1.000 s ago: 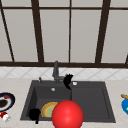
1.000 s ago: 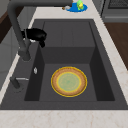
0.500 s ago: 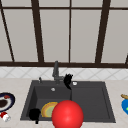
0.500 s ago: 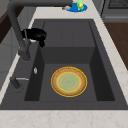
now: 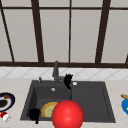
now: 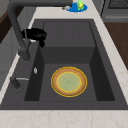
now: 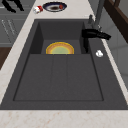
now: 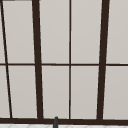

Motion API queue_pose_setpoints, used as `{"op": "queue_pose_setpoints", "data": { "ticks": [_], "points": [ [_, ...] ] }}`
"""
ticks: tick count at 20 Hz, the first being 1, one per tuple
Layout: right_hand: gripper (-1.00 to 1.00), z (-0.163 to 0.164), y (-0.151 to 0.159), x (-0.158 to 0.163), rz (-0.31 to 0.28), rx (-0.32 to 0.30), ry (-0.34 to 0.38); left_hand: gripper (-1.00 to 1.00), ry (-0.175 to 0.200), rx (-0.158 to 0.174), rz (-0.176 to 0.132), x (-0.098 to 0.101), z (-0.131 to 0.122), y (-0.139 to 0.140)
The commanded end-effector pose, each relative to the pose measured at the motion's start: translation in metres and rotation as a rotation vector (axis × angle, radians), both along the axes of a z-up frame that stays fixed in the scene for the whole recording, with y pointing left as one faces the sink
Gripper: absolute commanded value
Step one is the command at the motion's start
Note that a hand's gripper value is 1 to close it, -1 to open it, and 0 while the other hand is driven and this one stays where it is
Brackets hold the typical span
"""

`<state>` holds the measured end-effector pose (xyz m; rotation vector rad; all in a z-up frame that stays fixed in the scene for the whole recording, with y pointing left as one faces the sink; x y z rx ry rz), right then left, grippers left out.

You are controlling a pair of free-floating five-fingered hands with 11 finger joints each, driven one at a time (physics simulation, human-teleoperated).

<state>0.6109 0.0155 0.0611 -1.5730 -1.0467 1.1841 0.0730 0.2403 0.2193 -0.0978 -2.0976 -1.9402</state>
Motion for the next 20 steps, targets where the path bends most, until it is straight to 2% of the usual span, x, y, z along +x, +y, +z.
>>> {"op": "queue_pose_setpoints", "data": {
  "ticks": [1,5,7,8,10,14,17,20],
  "points": [
    [-1.00,-0.005,0.019,0.005,0.057,0.000,0.033,0.00,0.000,0.000,0.000,0.000,0.000,0.000],
    [-1.00,-0.006,0.024,0.009,0.009,0.000,0.006,0.00,0.000,0.000,0.000,0.000,0.000,0.000],
    [-1.00,-0.003,0.016,0.006,-0.052,-0.003,-0.009,0.00,0.000,0.000,0.000,0.000,0.000,0.000],
    [-1.00,-0.001,0.009,0.006,-0.101,0.001,-0.013,0.00,0.000,0.000,0.000,0.000,0.000,0.000],
    [-1.00,-0.001,0.006,0.003,-0.069,0.003,-0.016,0.00,0.000,0.000,0.000,0.000,0.000,0.000],
    [-1.00,-0.001,0.012,0.003,-0.072,0.001,-0.019,0.00,0.000,0.000,0.000,0.000,0.000,0.000],
    [-1.00,0.006,0.012,0.001,-0.053,0.080,-0.029,0.00,0.000,0.000,0.000,0.000,0.000,0.000],
    [-1.00,0.011,0.015,0.011,-0.034,0.111,-0.024,0.00,0.000,0.000,0.000,0.000,0.000,0.000]
  ]
}}
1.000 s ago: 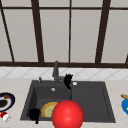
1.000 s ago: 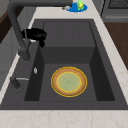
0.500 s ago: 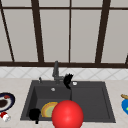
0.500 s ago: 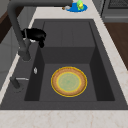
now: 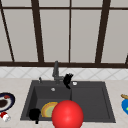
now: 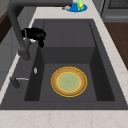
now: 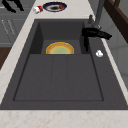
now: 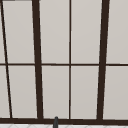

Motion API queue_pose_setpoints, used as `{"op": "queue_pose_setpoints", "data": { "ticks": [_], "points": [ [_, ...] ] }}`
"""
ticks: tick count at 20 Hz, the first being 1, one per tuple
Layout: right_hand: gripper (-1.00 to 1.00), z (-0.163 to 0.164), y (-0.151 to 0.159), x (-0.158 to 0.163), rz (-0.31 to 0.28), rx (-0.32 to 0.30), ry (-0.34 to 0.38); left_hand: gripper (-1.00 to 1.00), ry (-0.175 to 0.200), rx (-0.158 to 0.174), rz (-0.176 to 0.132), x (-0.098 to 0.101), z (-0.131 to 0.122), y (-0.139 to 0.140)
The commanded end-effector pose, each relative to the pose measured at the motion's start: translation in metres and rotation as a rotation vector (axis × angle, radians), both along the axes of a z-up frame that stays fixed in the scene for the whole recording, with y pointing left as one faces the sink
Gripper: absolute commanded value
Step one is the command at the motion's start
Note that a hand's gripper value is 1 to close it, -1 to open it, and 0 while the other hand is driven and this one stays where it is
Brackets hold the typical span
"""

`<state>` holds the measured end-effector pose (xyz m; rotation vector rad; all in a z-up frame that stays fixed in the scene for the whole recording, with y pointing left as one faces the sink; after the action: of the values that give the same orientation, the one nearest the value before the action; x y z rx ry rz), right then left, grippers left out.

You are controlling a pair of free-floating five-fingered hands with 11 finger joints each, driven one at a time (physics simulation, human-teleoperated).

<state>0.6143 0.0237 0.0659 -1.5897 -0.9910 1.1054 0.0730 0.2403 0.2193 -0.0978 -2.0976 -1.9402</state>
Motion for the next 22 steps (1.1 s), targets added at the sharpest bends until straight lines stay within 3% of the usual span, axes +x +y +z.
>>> {"op": "queue_pose_setpoints", "data": {
  "ticks": [1,14,17,18,19,22],
  "points": [
    [-1.00,0.008,0.006,0.010,0.053,0.092,-0.014,0.00,0.000,0.000,0.000,0.000,0.000,0.000],
    [-1.00,0.011,-0.003,0.018,0.062,0.138,0.054,0.00,0.000,0.000,0.000,0.000,0.000,0.000],
    [-1.00,0.007,0.001,0.009,0.004,0.053,0.060,0.00,0.000,0.000,0.000,0.000,0.000,0.000],
    [-1.00,0.011,-0.007,0.003,-0.015,0.054,0.060,0.00,0.000,0.000,0.000,0.000,0.000,0.000],
    [-1.00,0.007,-0.006,0.011,0.013,0.051,0.075,0.00,0.000,0.000,0.000,0.000,0.000,0.000],
    [-1.00,0.007,-0.007,0.007,-0.001,0.052,0.063,0.00,0.000,0.000,0.000,0.000,0.000,0.000]
  ]
}}
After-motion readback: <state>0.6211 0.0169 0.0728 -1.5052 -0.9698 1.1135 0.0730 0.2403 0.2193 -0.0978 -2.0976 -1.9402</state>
